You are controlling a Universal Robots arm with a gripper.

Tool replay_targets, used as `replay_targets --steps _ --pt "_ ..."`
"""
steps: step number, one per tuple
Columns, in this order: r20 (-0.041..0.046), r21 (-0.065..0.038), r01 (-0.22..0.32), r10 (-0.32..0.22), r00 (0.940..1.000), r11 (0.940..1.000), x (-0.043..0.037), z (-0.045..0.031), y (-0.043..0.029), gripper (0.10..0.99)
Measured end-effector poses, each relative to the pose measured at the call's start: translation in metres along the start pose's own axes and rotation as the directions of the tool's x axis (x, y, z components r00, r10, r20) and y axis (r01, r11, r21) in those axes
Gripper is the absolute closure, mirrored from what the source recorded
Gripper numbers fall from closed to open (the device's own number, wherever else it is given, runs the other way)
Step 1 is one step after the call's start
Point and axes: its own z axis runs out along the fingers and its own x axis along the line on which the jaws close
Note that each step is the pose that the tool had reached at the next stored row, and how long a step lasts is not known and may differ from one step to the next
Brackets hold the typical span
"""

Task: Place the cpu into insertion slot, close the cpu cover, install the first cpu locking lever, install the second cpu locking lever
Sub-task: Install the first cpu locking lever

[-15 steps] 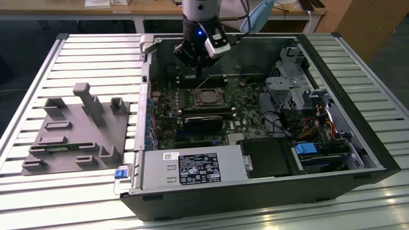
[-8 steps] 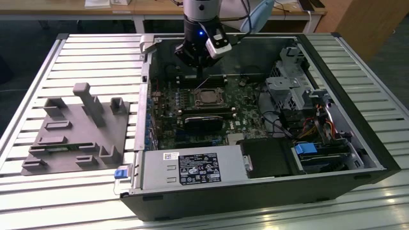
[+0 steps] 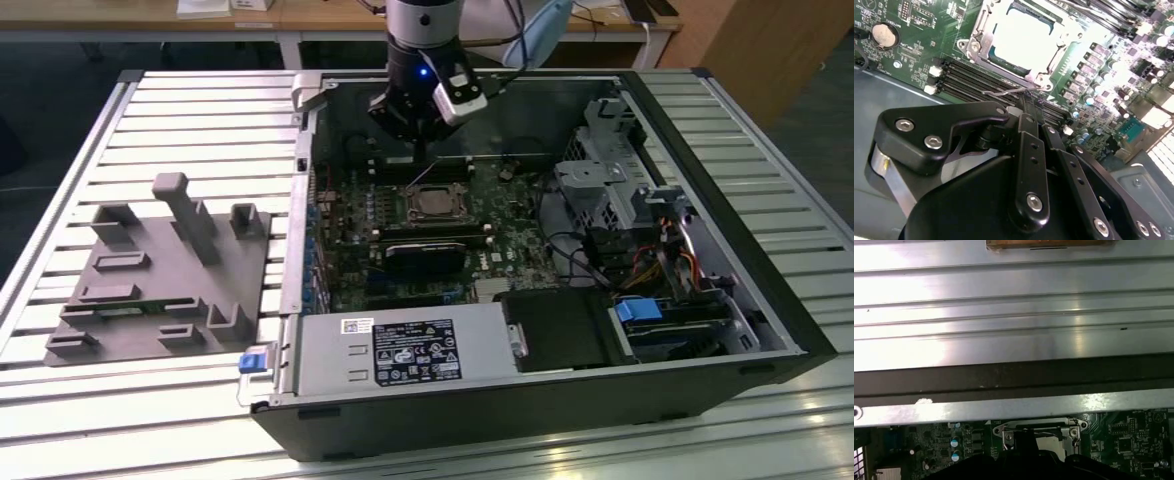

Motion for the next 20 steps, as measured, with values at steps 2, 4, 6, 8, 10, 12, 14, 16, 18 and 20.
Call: replay_targets --steps 2,4,6,8,10,12,14,16,18,20 --pt "0.0 0.0 0.001 -0.001 1.0 1.0 -0.0027 0.0012 0.0002 0.98" --pt "0.0001 0.0 0.006 -0.006 1.0 1.0 -0.0033 0.0026 0.0002 0.98" --pt "-0.0005 -0.001 0.031 -0.031 0.9995 0.9995 -0.0033 0.0037 0.0002 0.98" --pt "-0.0009 -0.001 0.05 -0.05 0.9987 0.9987 -0.0037 0.0051 0.0003 0.98" --pt "-0.0011 -0.001 0.051 -0.051 0.9987 0.9987 -0.005 0.006 0.001 0.98" --pt "-0.0009 -0.001 0.051 -0.051 0.9987 0.9987 -0.0065 0.0067 0.0017 0.98" --pt "-0.001 -0.001 0.051 -0.051 0.9987 0.9987 -0.0079 0.0071 0.0024 0.98" --pt "-0.001 -0.001 0.051 -0.051 0.9987 0.9987 -0.0083 0.0073 0.0027 0.98" --pt "-0.0011 -0.001 0.051 -0.051 0.9987 0.9987 -0.0086 0.0074 0.003 0.98" --pt "-0.001 -0.001 0.051 -0.051 0.9987 0.9987 -0.009 0.0076 0.0033 0.98"
